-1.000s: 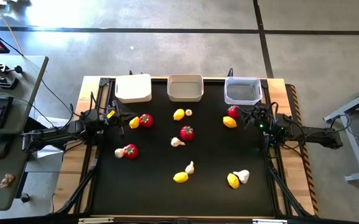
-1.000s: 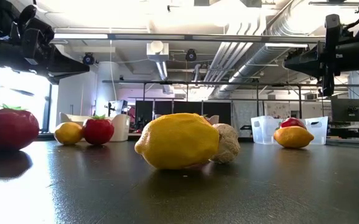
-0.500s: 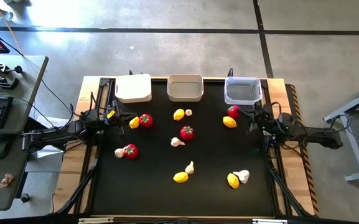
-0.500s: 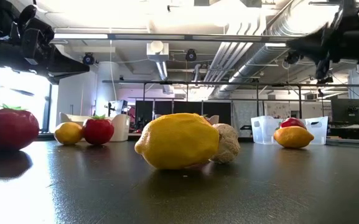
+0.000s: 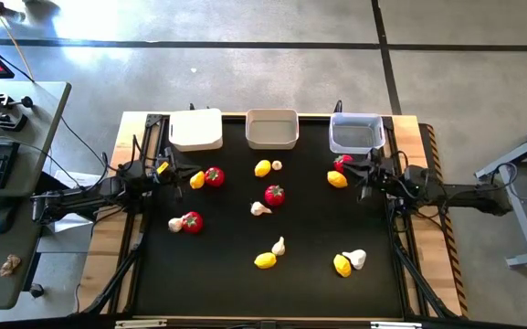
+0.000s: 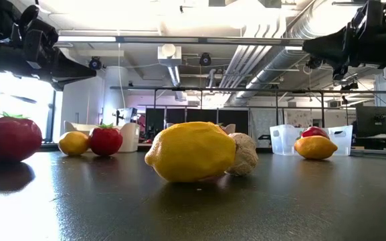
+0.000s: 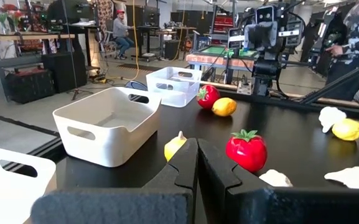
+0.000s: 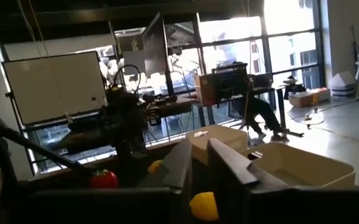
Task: Sort produce into baskets
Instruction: Put the middle tomato into the gray bin
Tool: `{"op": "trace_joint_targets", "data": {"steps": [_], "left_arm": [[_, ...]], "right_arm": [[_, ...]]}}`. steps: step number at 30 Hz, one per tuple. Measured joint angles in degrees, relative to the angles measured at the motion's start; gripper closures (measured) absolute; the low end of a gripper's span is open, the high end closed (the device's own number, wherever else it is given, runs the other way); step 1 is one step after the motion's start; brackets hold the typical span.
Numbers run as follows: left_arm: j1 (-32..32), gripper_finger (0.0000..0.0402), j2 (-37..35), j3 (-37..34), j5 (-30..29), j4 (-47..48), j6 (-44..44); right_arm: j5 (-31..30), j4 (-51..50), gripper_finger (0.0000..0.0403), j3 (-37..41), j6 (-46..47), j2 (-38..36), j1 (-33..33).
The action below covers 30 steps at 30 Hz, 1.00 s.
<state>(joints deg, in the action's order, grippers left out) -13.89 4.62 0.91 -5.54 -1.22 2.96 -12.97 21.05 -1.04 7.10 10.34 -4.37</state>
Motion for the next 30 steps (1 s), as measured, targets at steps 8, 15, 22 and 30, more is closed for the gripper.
{"op": "trace_joint_targets", "data": {"steps": [8,15,22,30], "left_arm": [[0.0,0.0402,0.0,0.0,0.0,0.1,0.9],[0.0,0.0402,0.0,0.0,0.0,-0.3,-1.3],[0.0,0.0401,0.0,0.0,0.0,-2.0,-1.7],[0.0,0.0401,0.0,0.0,-0.2,-2.7,-0.4]], "right_arm": [[-0.3,-5.1,0.0186,-7.4,0.4,11.1,2.0],[-0.6,-9.3,0.0146,-14.8,0.4,24.2,4.5],[-3.3,-9.3,0.0146,-21.4,0.1,38.4,8.8],[-3.2,-9.5,0.0146,-32.0,-0.7,56.0,10.8]]}}
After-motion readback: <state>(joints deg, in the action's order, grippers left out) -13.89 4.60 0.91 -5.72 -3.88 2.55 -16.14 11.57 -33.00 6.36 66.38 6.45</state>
